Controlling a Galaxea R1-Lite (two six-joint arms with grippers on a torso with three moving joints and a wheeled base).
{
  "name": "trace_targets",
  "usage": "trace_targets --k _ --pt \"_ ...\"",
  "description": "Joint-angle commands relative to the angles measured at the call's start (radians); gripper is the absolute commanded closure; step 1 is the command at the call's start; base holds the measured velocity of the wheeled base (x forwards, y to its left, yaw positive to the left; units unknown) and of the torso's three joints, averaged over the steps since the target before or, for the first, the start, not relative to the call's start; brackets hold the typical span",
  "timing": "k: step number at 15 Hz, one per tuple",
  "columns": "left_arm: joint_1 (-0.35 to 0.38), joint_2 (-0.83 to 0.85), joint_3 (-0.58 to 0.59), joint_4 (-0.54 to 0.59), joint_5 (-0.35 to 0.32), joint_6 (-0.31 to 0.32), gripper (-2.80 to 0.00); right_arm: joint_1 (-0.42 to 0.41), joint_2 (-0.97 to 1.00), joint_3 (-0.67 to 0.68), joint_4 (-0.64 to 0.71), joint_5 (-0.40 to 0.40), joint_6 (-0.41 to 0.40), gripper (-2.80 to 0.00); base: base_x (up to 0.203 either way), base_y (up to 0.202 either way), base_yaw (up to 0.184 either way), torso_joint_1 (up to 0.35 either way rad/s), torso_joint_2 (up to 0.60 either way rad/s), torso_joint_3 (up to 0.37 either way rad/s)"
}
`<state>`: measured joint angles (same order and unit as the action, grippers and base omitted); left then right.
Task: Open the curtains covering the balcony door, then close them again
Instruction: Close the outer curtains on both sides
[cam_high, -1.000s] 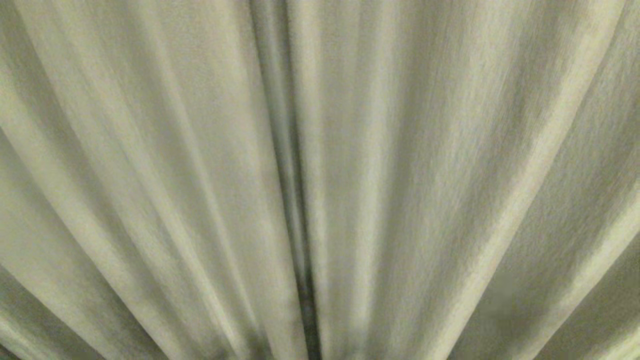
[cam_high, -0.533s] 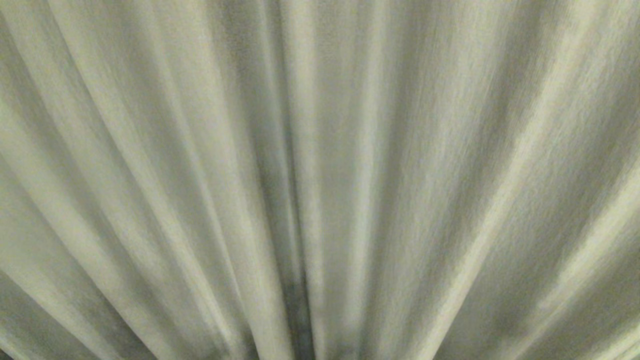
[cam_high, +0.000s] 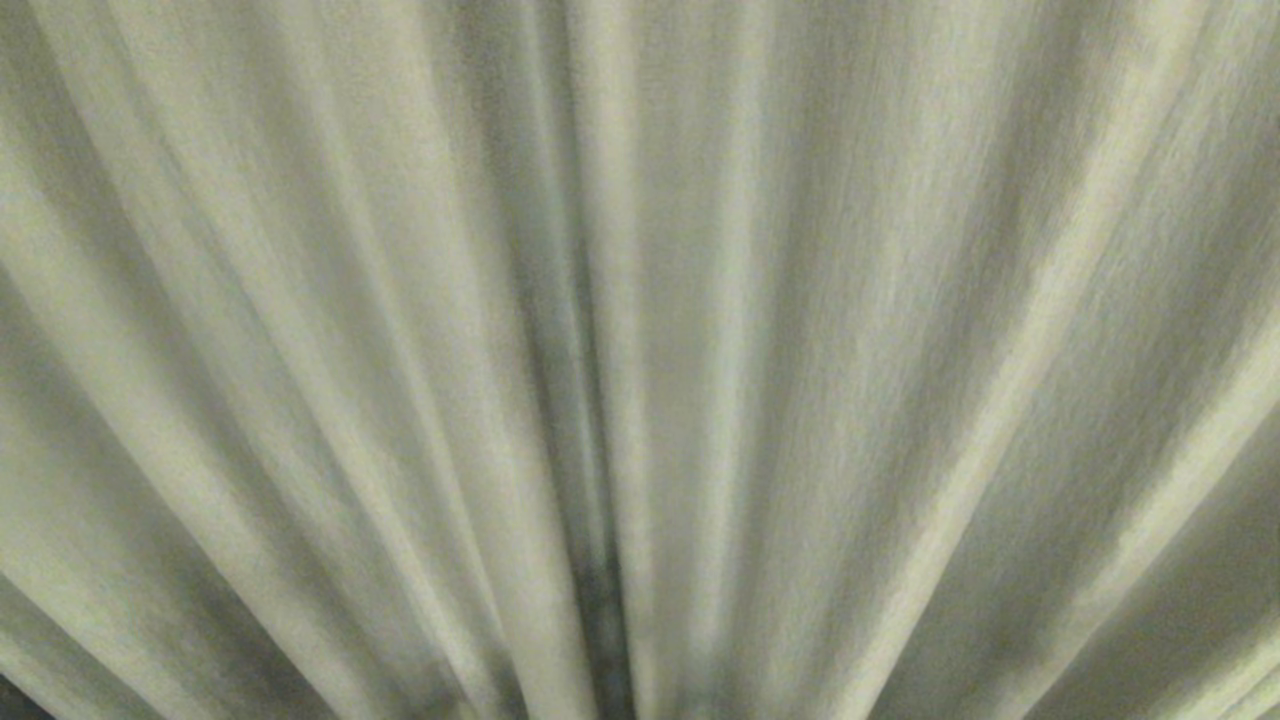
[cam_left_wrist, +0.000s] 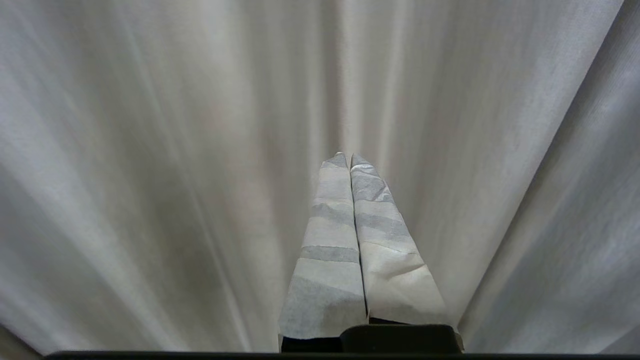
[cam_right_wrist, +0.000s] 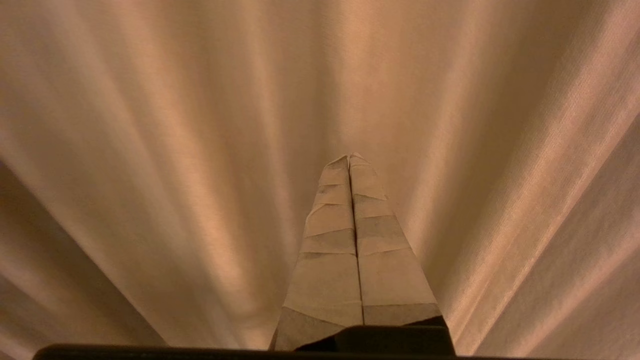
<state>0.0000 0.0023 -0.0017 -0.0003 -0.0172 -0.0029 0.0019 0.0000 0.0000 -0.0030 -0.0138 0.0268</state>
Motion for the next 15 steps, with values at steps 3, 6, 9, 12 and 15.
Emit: trace_targets --k 3,6,9,12,15 --pt "0.0 -0.002 0.0 0.0 0.0 0.0 0.0 0.0 0.0 0.0 -0.001 0.0 -0.001 0.0 0.001 -0.075 0.003 0.0 0.0 -0.002" --pt "0.0 -0.002 0.0 0.0 0.0 0.0 0.0 0.0 0.0 0.0 -0.002 0.0 0.001 0.0 0.0 -0.193 0.0 0.007 0.0 0.002" --pt "0.0 -0.002 0.0 0.0 0.0 0.001 0.0 0.0 0.0 0.0 -0.002 0.0 -0.001 0.0 0.0 -0.189 -0.001 0.005 0.0 -0.001" --pt "0.0 -0.002 0.0 0.0 0.0 0.001 0.0 0.0 0.0 0.0 0.0 0.0 0.001 0.0 0.0 -0.193 0.002 0.001 0.0 0.002" --pt "0.0 -0.002 0.0 0.0 0.0 0.001 0.0 0.0 0.0 0.0 -0.002 0.0 0.0 0.0 0.0 -0.188 0.002 -0.001 0.0 0.002"
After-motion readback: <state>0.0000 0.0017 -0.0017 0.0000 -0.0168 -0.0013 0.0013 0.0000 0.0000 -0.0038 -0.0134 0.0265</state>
